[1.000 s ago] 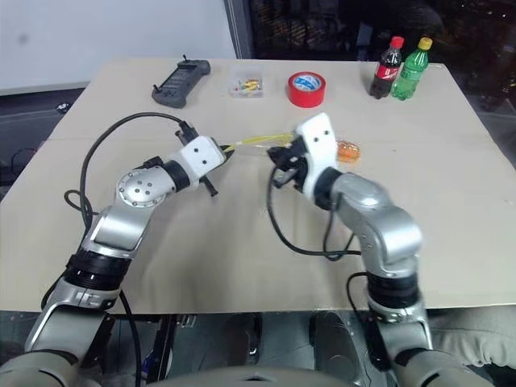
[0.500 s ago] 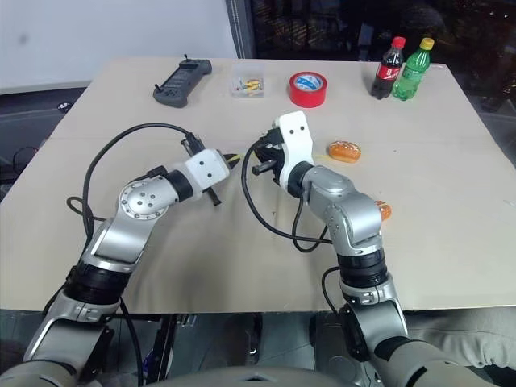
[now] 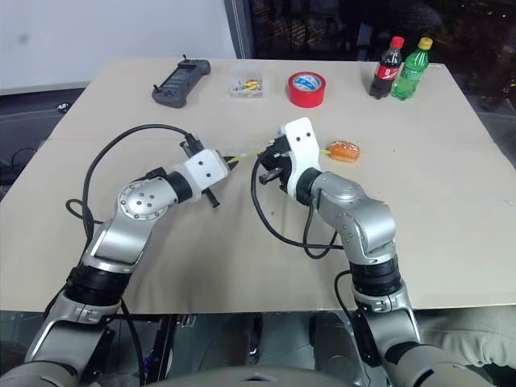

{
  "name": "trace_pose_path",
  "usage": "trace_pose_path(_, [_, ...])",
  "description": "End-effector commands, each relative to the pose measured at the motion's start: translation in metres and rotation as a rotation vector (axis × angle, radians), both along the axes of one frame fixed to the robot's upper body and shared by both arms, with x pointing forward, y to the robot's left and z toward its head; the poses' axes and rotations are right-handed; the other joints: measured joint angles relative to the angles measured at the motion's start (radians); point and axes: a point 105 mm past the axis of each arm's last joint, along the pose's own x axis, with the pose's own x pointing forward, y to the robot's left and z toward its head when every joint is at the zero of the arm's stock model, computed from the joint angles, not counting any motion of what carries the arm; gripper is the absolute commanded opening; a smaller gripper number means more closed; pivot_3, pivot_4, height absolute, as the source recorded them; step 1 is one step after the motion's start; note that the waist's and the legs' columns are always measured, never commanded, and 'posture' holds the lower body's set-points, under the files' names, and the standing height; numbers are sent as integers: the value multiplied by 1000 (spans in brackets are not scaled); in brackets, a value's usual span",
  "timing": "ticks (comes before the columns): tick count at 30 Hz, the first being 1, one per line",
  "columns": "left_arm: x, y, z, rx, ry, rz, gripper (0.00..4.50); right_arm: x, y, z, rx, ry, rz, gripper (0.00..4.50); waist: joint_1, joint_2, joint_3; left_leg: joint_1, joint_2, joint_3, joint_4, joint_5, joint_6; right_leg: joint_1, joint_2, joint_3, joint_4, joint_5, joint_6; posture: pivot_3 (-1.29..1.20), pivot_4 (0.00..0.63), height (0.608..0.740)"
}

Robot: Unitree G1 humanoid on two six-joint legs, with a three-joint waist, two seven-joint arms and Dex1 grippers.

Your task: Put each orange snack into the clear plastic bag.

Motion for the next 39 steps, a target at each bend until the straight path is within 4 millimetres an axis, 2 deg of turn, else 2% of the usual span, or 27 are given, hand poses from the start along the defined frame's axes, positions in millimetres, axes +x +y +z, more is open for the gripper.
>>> trace_pose_path(1, [-8,-8,16,-6,-63,-41,0,4,2,10,20,-39,-16,83,0,0,0,0,0,0,0,0,0,0,0,0,0,0,0,0,150,740])
trace_pose_path(9, [-14,-12,12,23,-64,-75,0,11,2,6,51,-10,-51,83,0,0,0,0,0,0,0,0,0,0,0,0,0,0,0,0,150,740])
trace_pose_path(14, [-13,-9,11,14,-51,-55,0,2,4,10,80,-6,6,83,0,0,0,0,0,0,0,0,0,0,0,0,0,0,0,0,150,740])
trace_pose_path(16, [-11,-7,12,12,-51,-42,0,-6,1,10,28,-53,46,83,3,0,0,0,0,0,0,0,0,0,0,0,0,0,0,0,150,740])
trace_pose_path(19, [-10,-6,12,14,-50,-39,0,-17,-7,15,-140,-251,82,83,5,0,0,-1,0,0,0,0,0,0,-1,0,-2,0,0,0,150,740])
trace_pose_path(22, [-10,-6,12,18,-51,-40,0,-17,-13,19,-255,-390,52,728,1,0,0,-1,0,0,0,0,0,0,0,0,-2,0,0,0,150,740])
trace_pose_path(26, [-10,-7,11,40,-59,-50,0,-17,-13,28,-341,-526,52,2685,-11,0,0,0,0,0,-1,0,0,0,0,0,-1,0,0,0,150,740])
trace_pose_path(31, [-11,-7,12,55,-73,-56,0,-7,-10,29,-444,-622,47,2685,-15,0,0,0,0,0,0,0,0,0,0,0,-1,0,0,0,150,740])
trace_pose_path(39, [-13,-7,12,80,-94,-63,0,3,-6,23,-520,-656,59,2685,-14,0,0,0,0,0,0,0,0,0,0,0,-2,0,0,0,150,740])
